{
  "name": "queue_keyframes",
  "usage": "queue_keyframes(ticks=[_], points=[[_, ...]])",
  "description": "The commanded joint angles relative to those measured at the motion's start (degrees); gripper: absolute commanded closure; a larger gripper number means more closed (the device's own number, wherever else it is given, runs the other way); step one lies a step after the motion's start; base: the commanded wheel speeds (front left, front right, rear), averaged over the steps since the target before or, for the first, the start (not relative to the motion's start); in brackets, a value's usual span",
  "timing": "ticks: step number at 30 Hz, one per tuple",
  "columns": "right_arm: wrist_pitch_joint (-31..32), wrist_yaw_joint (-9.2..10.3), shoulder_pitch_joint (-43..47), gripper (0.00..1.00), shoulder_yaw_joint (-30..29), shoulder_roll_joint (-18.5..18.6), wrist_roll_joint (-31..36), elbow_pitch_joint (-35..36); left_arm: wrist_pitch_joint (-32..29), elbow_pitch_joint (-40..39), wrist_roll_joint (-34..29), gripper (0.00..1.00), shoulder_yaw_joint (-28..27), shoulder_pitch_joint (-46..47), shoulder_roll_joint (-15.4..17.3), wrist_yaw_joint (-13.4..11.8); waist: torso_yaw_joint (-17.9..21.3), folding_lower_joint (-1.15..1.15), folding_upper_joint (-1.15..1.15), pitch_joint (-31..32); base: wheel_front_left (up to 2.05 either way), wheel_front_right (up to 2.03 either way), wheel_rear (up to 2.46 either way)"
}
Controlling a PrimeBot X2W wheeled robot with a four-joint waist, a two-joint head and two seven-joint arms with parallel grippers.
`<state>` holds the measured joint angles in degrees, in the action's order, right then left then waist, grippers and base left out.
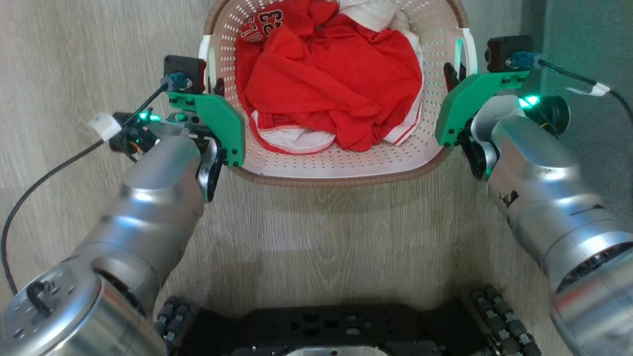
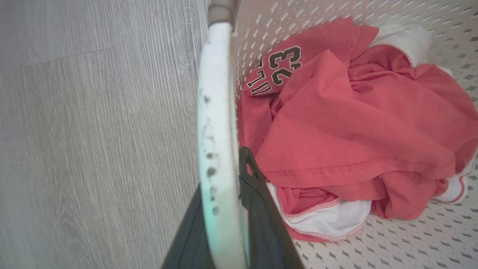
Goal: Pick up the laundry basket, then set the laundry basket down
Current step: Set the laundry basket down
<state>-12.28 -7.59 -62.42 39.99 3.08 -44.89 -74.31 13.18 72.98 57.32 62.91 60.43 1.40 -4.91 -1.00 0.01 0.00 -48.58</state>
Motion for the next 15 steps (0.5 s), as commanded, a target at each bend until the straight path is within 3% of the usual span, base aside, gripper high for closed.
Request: queue_keyframes(ticks=[1, 15], points=[[-0.9, 0.10, 0.7, 1.00, -0.4, -0.1, 1.3, 0.4, 0.7, 0.6, -0.8, 1.00, -0.1, 0.5, 1.6, -0.9, -0.1, -0.01, 0.00, -1.3, 0.00, 0.00, 0.00], [-0.7, 0.10, 0.6, 1.00, -4.2, -0.2, 5.2, 0.4, 1.0, 0.3, -0.5, 1.00, 0.9, 1.2, 1.5, -0.8, -0.5, -0.01, 0.00, -3.2, 0.00, 0.00, 0.00]])
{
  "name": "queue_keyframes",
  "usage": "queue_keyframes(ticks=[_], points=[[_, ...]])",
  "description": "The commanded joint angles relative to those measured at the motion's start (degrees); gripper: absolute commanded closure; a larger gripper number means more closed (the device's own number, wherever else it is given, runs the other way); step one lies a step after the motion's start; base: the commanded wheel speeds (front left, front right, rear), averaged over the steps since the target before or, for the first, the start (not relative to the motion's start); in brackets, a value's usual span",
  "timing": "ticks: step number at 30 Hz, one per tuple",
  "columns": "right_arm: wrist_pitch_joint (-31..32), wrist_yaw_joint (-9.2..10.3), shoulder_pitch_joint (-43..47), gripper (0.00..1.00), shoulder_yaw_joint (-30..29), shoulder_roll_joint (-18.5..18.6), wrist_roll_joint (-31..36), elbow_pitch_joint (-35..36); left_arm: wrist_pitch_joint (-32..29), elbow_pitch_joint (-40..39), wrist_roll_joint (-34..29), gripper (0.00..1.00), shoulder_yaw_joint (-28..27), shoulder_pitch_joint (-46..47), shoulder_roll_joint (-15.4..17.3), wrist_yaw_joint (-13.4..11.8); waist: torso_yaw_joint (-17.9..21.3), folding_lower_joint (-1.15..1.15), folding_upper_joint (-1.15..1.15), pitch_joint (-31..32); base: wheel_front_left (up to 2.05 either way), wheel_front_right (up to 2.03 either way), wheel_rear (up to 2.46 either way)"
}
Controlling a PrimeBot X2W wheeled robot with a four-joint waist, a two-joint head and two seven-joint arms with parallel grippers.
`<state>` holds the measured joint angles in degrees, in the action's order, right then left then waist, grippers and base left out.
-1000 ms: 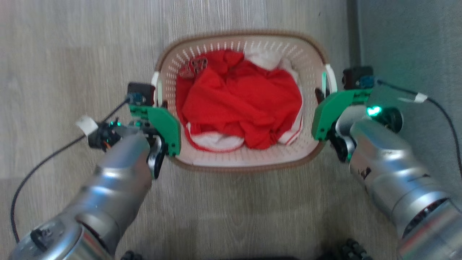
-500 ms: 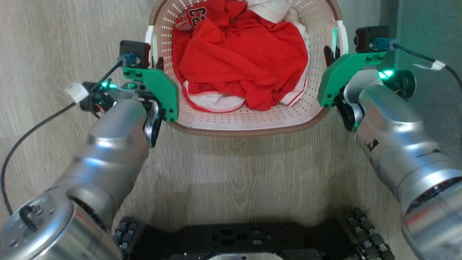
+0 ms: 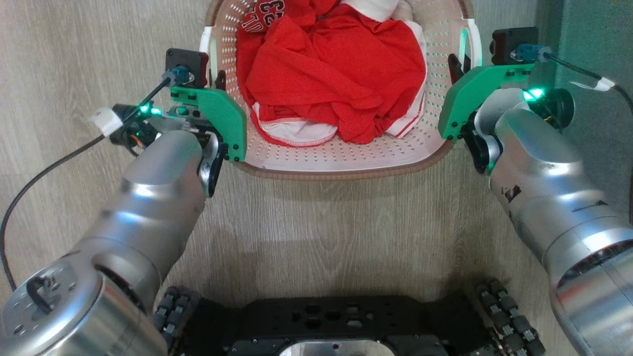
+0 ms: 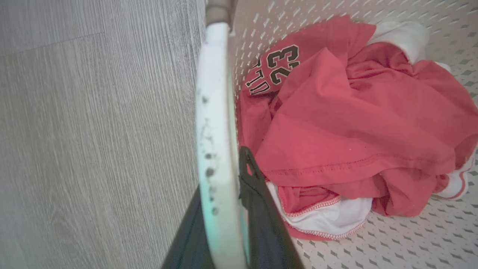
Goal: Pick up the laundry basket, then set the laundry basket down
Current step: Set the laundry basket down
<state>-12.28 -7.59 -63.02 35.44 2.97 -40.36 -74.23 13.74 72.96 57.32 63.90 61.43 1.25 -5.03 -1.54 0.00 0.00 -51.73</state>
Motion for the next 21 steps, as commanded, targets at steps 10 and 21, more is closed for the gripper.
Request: queue_keyframes(ticks=[10, 21], points=[[-0.8, 0.10, 0.7, 1.00, 0.7, -0.1, 0.4, 0.3, -0.1, 0.2, 0.4, 1.00, 0.3, 0.5, 1.6, -0.9, 0.2, 0.00, 0.00, -0.6, 0.00, 0.00, 0.00], [-0.9, 0.10, 0.3, 0.97, 2.1, -0.1, -0.6, 0.3, -0.5, -0.2, 2.0, 1.00, 0.6, 0.2, 1.6, -1.5, 0.1, 0.00, 0.00, -0.7, 0.00, 0.00, 0.00]])
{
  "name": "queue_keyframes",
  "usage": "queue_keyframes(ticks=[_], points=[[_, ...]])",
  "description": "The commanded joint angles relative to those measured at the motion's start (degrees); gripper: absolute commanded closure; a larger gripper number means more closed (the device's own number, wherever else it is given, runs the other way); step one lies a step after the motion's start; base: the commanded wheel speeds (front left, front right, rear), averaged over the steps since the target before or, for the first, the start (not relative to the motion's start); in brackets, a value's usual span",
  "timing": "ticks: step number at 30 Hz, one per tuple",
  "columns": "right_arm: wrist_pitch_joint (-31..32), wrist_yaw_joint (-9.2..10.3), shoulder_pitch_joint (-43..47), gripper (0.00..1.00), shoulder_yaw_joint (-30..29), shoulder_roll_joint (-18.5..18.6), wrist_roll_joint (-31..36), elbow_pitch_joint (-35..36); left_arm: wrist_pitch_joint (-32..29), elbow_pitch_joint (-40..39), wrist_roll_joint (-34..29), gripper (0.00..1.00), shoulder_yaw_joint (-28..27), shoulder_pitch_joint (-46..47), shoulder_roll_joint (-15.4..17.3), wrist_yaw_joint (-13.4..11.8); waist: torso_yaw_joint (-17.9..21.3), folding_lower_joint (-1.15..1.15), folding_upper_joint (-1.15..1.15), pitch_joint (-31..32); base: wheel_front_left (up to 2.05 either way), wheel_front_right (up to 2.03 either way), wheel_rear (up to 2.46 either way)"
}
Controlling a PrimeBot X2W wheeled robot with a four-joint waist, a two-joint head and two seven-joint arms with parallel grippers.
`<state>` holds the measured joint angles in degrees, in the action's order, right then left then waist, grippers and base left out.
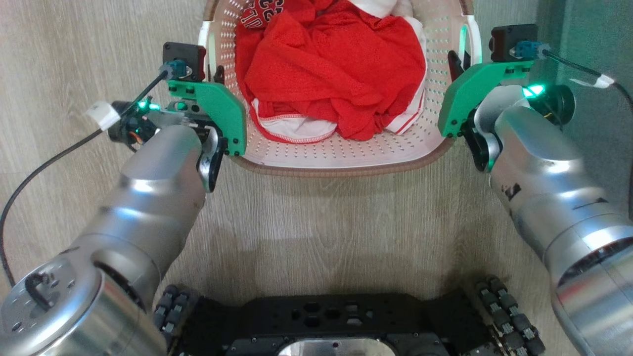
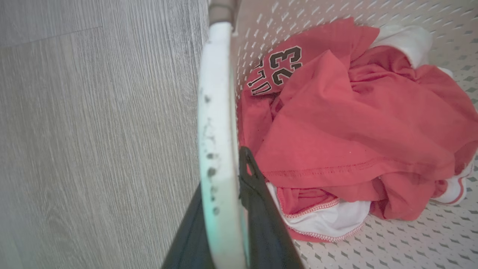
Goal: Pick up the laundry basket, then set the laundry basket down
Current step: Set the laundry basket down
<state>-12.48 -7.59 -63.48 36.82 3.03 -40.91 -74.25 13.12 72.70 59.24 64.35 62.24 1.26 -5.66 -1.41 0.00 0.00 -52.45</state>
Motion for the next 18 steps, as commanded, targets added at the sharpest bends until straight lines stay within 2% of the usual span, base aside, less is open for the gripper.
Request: queue_keyframes(ticks=[1, 3, 5, 6, 7, 8, 9, 11, 12, 13, 18], points=[[-0.8, 0.10, 0.6, 0.93, 0.8, -0.1, -0.1, 0.3, 0.1, 0.0, 0.2, 1.00, 0.1, -0.7, 1.6, -0.9, 0.0, 0.00, 0.00, 0.0, 0.00, 0.00, 0.00], [-0.8, 0.10, 0.5, 0.91, 1.1, -0.1, -0.2, 0.3, 0.0, 0.0, 0.6, 0.73, 0.0, -0.7, 1.6, -1.0, 0.0, 0.00, 0.00, 0.0, 0.00, 0.00, 0.00], [-0.8, 0.10, 0.5, 0.89, 1.3, -0.1, -0.4, 0.3, -0.5, -0.1, 1.2, 0.68, -0.2, -0.8, 1.6, -1.0, 0.0, 0.00, 0.00, 0.0, 0.00, 0.00, 0.00], [-0.7, 0.10, 0.5, 0.87, 1.5, -0.1, -0.4, 0.3, -0.5, -0.1, 1.4, 0.60, -0.2, -0.8, 1.6, -1.1, 0.0, 0.00, 0.00, 0.0, 0.00, 0.00, 0.00], [-0.7, 0.10, 0.5, 0.84, 1.6, -0.1, -0.5, 0.3, -0.4, -0.1, 1.5, 0.43, -0.2, -0.8, 1.6, -1.2, 0.0, 0.00, 0.00, 0.0, 0.00, 0.00, 0.00], [-0.7, 0.10, 0.5, 0.79, 1.7, -0.1, -0.7, 0.3, -0.4, -0.1, 1.6, 0.35, -0.1, -0.8, 1.6, -1.2, 0.0, 0.00, 0.00, 0.0, 0.00, 0.00, 0.00], [-0.7, 0.10, 0.4, 0.71, 1.8, -0.1, -0.8, 0.3, -0.3, -0.1, 1.6, 0.20, -0.1, -0.7, 1.6, -1.3, 0.1, 0.00, 0.00, 0.1, 0.00, 0.00, 0.00], [-0.7, 0.10, 0.5, 0.54, 2.1, -0.1, -1.2, 0.3, -0.1, -0.1, 1.8, 0.00, 0.0, -0.7, 1.6, -1.5, 0.1, 0.00, 0.00, 0.2, 0.00, 0.00, 0.00], [-0.8, 0.10, 0.5, 0.13, 2.3, -0.1, -1.4, 0.3, 0.0, -0.1, 1.8, 0.00, 0.0, -0.7, 1.6, -1.6, 0.1, 0.00, 0.00, 0.3, 0.00, 0.00, 0.00], [-0.8, 0.10, 0.5, 0.00, 2.4, -0.1, -1.6, 0.3, 0.1, -0.1, 1.9, 0.00, 0.0, -0.7, 1.6, -1.6, 0.2, 0.00, 0.00, 0.4, 0.00, 0.00, 0.00], [-1.2, 0.10, 1.0, 0.00, 3.2, -0.1, -2.6, 0.4, 0.8, 0.2, 1.9, 0.00, 0.1, -0.7, 1.6, -2.0, 0.4, 0.00, 0.00, 1.5, 0.00, 0.00, 0.00]])
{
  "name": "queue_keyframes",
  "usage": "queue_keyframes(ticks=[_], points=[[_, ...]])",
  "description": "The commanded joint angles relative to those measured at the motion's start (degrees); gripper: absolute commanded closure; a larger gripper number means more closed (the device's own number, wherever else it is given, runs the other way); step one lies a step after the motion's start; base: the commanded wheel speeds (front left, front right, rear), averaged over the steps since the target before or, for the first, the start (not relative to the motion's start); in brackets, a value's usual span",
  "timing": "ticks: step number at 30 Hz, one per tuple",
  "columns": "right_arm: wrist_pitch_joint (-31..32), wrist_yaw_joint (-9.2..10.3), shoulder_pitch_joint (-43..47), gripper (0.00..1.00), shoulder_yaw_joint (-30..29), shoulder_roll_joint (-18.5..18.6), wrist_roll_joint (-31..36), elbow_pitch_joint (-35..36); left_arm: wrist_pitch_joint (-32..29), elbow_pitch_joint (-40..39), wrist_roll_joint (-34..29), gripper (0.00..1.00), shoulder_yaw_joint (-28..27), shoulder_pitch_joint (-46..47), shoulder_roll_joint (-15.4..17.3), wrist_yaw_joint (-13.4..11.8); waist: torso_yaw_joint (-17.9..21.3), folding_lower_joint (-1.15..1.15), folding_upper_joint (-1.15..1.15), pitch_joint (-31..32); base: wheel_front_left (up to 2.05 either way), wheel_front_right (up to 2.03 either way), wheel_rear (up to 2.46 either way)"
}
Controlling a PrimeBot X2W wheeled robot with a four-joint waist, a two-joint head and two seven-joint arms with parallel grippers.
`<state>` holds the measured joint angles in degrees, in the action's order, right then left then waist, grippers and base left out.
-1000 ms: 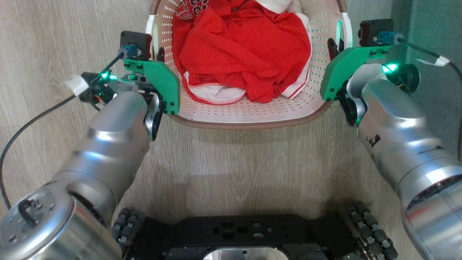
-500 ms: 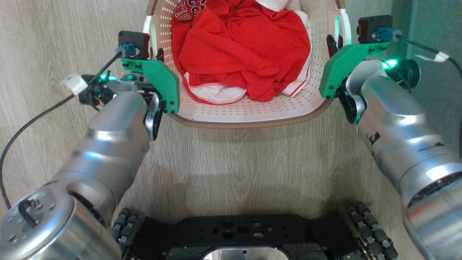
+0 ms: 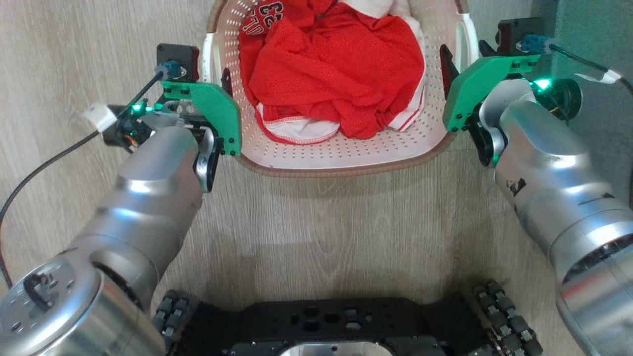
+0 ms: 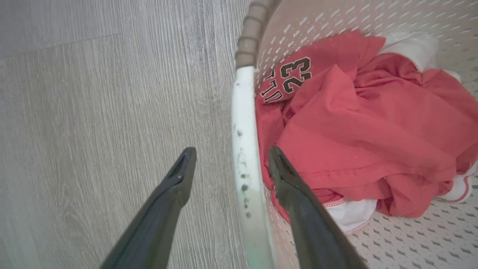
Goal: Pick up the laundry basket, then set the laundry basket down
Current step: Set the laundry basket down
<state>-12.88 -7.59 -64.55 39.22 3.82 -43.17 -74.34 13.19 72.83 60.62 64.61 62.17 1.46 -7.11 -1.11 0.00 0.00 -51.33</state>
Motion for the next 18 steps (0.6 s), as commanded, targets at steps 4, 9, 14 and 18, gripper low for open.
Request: queue_keyframes(ticks=[4, 9, 14, 18], points=[[-1.4, 0.10, 2.5, 0.00, 1.2, -0.9, -0.7, 0.7, 1.3, 0.2, 0.5, 0.00, -0.4, -0.9, 1.4, -0.7, 0.3, 0.00, 0.00, 1.7, 0.00, 0.00, 0.00], [-1.9, 0.10, 3.1, 0.00, 1.0, -0.9, -0.8, 0.7, 1.7, 0.4, 0.3, 0.00, -1.0, -1.4, 1.6, -0.6, 0.4, 0.00, 0.00, 3.9, 0.00, 0.00, 0.00], [-2.1, 0.10, 2.5, 0.00, -2.1, -0.9, 1.2, 1.5, 1.8, -2.8, -1.5, 0.00, -3.8, -1.8, 3.0, -1.2, 0.4, 0.00, 0.00, 7.1, 0.00, 0.00, 0.00], [-2.1, 0.10, 3.2, 0.00, -7.8, -0.6, 6.6, 4.9, 1.8, -9.0, -5.3, 0.00, -9.0, -4.2, 5.3, -2.8, 0.3, 0.00, 0.00, 10.5, 0.00, 0.00, 0.00]])
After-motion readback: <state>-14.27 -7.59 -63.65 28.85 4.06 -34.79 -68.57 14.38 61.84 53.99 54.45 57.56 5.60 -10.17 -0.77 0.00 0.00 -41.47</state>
